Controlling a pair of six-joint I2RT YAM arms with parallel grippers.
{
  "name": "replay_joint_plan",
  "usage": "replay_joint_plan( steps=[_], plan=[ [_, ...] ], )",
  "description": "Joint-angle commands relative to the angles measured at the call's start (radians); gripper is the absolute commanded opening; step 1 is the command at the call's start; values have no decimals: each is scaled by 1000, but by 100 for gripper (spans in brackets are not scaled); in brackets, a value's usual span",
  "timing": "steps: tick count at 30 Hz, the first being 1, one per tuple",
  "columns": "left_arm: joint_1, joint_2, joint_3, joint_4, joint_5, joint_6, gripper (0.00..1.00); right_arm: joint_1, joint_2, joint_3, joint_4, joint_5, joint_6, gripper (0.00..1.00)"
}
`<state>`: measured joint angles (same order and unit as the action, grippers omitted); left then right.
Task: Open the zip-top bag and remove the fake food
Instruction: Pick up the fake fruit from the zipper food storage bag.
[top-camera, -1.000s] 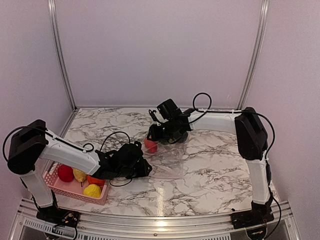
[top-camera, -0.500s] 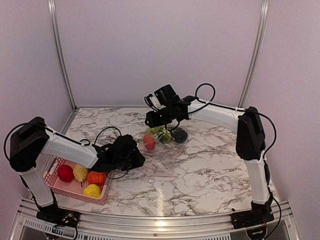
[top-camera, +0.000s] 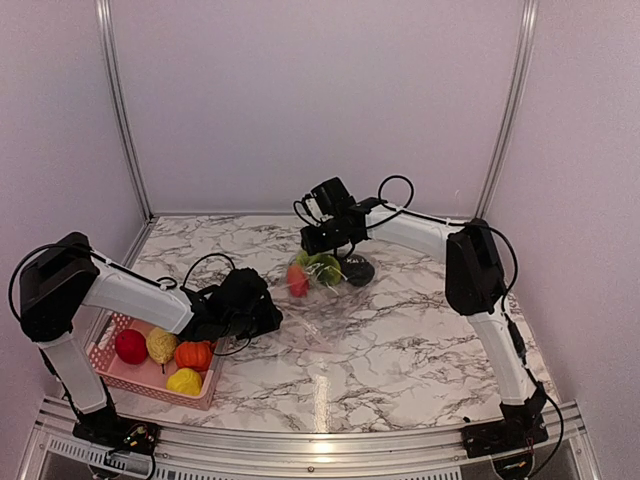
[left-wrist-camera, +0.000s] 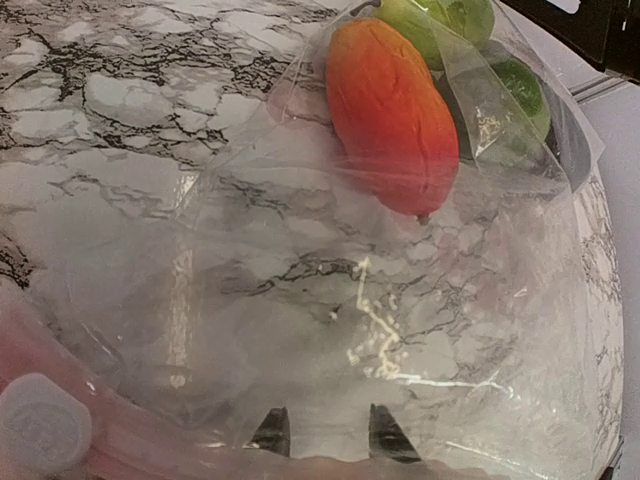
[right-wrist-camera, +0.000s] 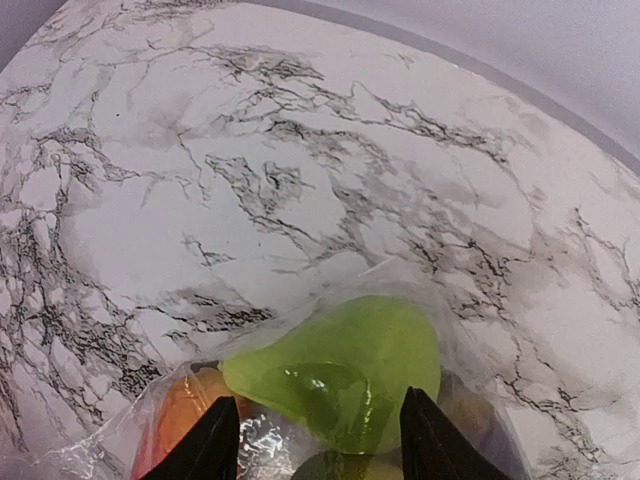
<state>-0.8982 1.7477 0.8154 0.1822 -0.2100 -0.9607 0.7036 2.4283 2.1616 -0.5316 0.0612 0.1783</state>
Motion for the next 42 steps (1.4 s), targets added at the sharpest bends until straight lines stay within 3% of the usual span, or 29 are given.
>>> replay_joint_plan(
  steps=[1,8,19,30,42],
  plan=[
    [15,18,-23,14,5,4,29,10,-57,-20,29,-14,-32,53],
    [20,16,-31,22,11,5,29,52,-15,1,17,-20,-34,41],
    [21,6,-35,25,24,13,29,63,67,36,7,-5,2,34],
    [20,-1,-41,21,24,19,28,62,137,105,-5,-10,20,37],
    [20,7,-47,46,34,29,28,63,119,75,-90,-24,32,34]
  ],
)
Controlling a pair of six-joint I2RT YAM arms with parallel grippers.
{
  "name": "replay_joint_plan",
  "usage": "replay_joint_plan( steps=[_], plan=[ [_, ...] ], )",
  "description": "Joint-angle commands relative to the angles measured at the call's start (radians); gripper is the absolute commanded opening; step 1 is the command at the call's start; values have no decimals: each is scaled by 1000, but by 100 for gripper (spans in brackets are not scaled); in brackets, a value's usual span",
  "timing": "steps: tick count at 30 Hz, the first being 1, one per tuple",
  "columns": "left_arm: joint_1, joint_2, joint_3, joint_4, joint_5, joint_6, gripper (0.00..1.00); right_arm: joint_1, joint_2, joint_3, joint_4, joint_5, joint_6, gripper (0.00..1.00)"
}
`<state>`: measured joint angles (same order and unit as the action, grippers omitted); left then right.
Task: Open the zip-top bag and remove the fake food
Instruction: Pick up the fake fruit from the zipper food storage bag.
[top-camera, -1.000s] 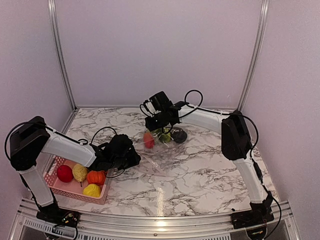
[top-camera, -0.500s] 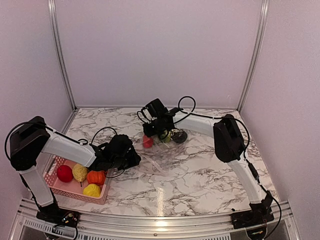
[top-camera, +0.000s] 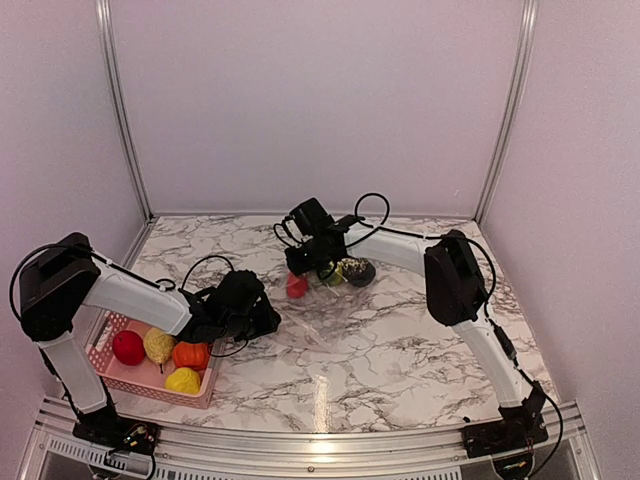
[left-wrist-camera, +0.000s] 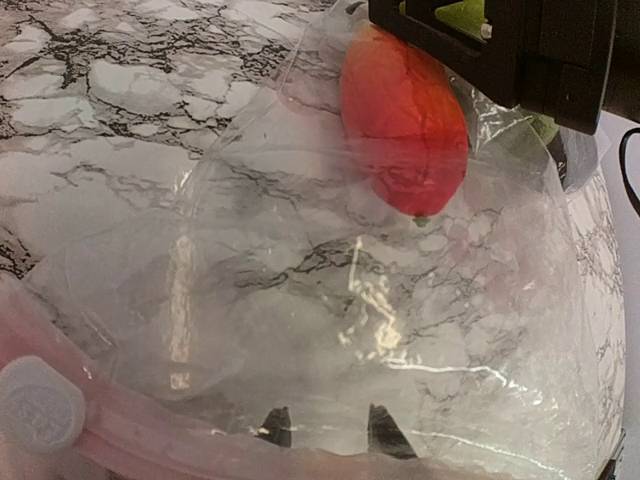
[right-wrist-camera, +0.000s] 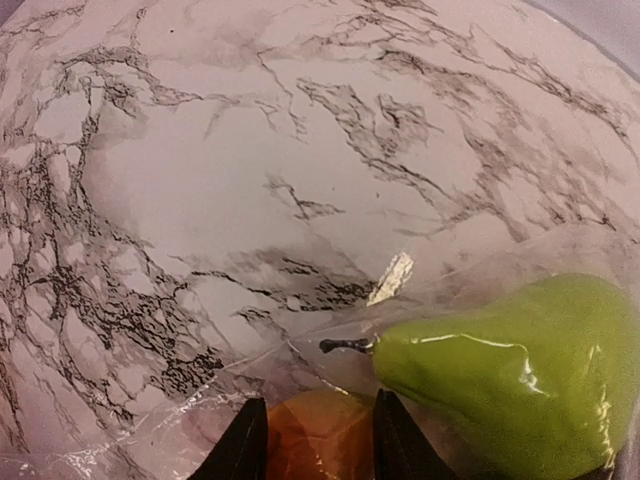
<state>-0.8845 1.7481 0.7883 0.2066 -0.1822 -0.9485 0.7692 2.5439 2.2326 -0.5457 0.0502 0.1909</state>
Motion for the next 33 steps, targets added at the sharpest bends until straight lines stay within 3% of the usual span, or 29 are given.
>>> replay_joint_plan(
  steps=[1,10,17,27,31,33],
  plan=[
    [7,8,-21,23,7,19,28,-2,-2,2,-82,-16,20,34],
    [6,19,-11,28,14,30,29,-2,-28,-28,-97,-107,74,30],
    [6,29,10,48,30,60,34,-6,-92,-95,-54,-194,135,35],
    [0,38,19,62,45,68,34,-4,-280,-215,-33,-104,124,49],
    [-7,39,23,62,43,64,35,-2,-333,-298,-14,-94,126,49],
    [-11,40,26,60,43,63,35,-2,-345,-333,-3,-99,131,44]
  ],
)
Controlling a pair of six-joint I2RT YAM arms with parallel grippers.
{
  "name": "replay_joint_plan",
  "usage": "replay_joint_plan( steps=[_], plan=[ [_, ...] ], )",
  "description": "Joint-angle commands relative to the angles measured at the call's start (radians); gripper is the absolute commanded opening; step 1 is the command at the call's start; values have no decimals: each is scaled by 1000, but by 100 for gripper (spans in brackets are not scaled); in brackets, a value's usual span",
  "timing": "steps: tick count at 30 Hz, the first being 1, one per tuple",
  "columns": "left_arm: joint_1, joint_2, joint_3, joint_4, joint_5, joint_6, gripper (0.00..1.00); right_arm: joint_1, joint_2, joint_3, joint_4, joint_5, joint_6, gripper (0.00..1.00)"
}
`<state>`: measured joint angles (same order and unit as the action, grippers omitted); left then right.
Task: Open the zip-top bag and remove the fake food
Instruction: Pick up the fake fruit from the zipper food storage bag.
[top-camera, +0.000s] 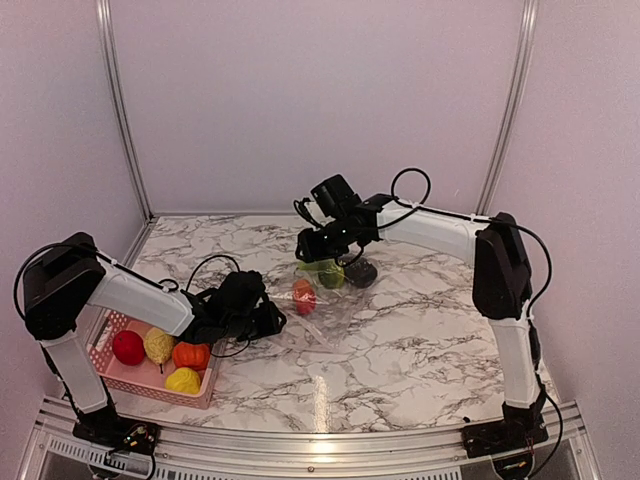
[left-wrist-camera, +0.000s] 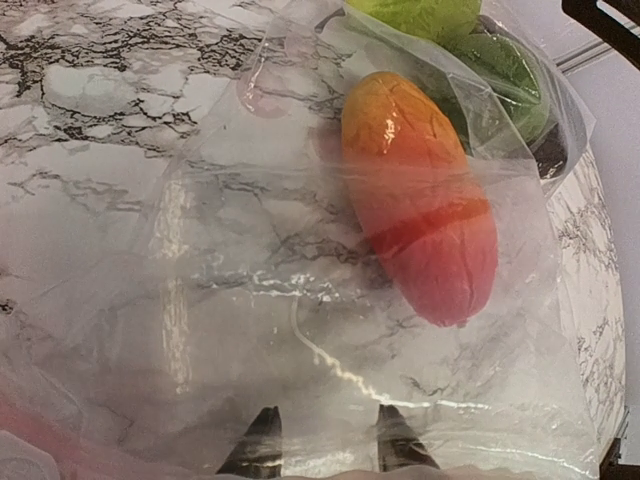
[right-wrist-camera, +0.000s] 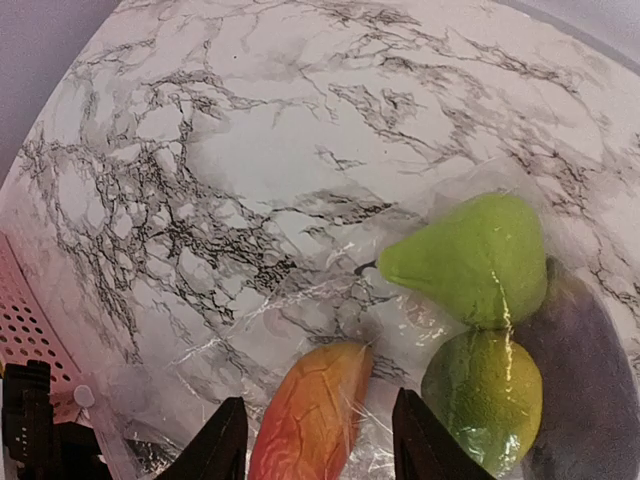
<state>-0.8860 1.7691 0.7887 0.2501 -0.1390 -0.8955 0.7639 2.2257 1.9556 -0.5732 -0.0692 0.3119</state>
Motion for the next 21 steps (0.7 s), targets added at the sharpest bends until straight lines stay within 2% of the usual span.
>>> replay_joint_plan(
  steps=[1,5,12,21],
  plan=[
    [-12,20,27,17,-2,10,35,4,-29,-67,28,18,11,42],
    [-18,25,38,11,-1,15,35,6,-25,-89,43,-3,22,38],
    [-18,28,58,-2,-2,27,35,5,27,-57,51,-11,29,38],
    [-18,52,98,-6,0,43,41,-2,110,-3,41,-1,35,34]
  ],
)
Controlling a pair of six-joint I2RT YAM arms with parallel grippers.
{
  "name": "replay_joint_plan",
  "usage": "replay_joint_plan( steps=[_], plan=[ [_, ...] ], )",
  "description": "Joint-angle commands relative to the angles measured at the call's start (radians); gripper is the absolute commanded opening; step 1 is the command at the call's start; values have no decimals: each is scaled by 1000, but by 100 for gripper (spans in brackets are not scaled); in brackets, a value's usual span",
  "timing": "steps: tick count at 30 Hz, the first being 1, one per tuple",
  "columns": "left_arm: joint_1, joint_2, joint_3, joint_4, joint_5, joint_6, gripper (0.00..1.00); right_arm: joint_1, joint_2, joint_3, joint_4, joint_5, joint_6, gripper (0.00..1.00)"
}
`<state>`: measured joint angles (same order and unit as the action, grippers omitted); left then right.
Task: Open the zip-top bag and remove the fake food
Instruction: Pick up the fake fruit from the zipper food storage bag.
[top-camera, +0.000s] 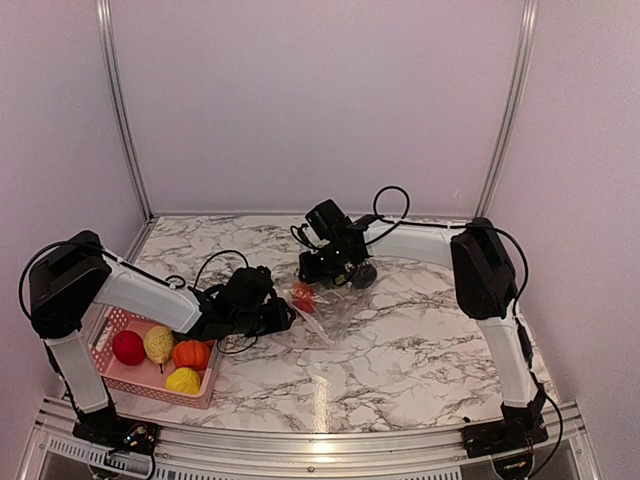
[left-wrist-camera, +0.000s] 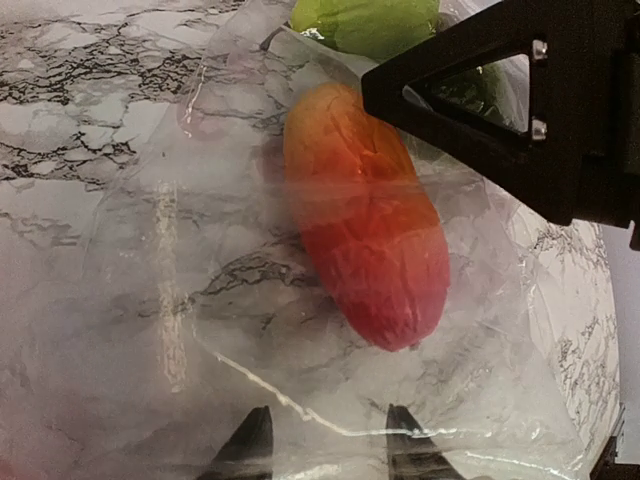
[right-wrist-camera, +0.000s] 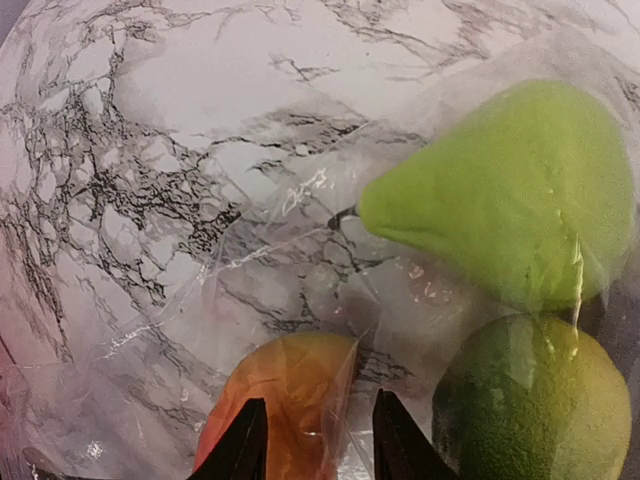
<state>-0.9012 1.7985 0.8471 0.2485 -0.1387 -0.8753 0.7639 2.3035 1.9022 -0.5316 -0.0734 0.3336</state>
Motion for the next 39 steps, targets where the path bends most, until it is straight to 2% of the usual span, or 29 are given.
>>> replay_joint_plan(
  steps=[1,9,16,25,31,36,39],
  plan=[
    [-3,27,48,-9,-2,25,41,-3,37,52,-1,2,15,34],
    [-4,72,111,-26,-10,44,50,-2,39,9,8,-15,31,24],
    [-5,97,137,-42,-27,40,63,0,-8,-68,44,-72,68,23],
    [-5,97,148,-36,-49,44,71,-1,-80,-189,143,-184,145,23],
    [-6,108,149,-35,-40,44,72,-7,-136,-216,125,-134,130,30],
    [-6,112,158,-42,-33,53,73,-11,-214,-282,133,-100,121,43],
    [-7,113,158,-40,-31,53,73,-12,-256,-334,142,-85,124,46]
  ],
)
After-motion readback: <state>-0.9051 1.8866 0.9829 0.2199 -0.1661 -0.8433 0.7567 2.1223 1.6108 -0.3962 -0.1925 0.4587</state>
